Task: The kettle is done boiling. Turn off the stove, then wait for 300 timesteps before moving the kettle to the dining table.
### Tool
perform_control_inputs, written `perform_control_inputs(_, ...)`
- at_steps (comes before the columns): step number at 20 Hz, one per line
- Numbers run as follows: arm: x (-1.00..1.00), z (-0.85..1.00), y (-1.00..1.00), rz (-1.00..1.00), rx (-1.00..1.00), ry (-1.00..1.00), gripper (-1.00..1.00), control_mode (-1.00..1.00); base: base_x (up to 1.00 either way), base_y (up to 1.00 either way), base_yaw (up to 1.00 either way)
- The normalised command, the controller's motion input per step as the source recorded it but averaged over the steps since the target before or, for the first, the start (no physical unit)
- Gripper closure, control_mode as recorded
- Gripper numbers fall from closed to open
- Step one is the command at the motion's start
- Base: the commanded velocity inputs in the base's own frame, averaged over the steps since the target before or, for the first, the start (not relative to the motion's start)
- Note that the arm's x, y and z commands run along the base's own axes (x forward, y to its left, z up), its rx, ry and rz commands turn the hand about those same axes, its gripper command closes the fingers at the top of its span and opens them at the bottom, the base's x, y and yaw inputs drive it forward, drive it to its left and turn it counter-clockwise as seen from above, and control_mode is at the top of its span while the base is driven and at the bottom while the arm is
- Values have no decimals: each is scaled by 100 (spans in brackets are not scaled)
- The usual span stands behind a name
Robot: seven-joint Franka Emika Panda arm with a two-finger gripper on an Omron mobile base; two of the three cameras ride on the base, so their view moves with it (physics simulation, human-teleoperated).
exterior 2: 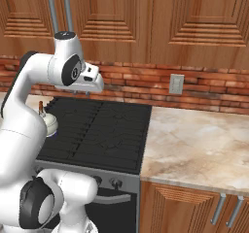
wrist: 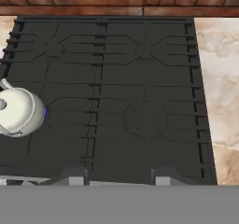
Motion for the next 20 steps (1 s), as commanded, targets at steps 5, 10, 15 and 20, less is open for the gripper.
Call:
perform_control_inputs(5,-3,0,15,0,0,0,-100,-100,0,0,0)
perform_control_inputs(10,-9,0,32,2,-7,0,-100,-100,0,0,0)
perform_control_inputs(15,-10,0,37,4,-14,-2,-100,-100,0,0,0)
perform_control_inputs(20,-26,0,39,5,-23,-10,-100,-100,0,0,0)
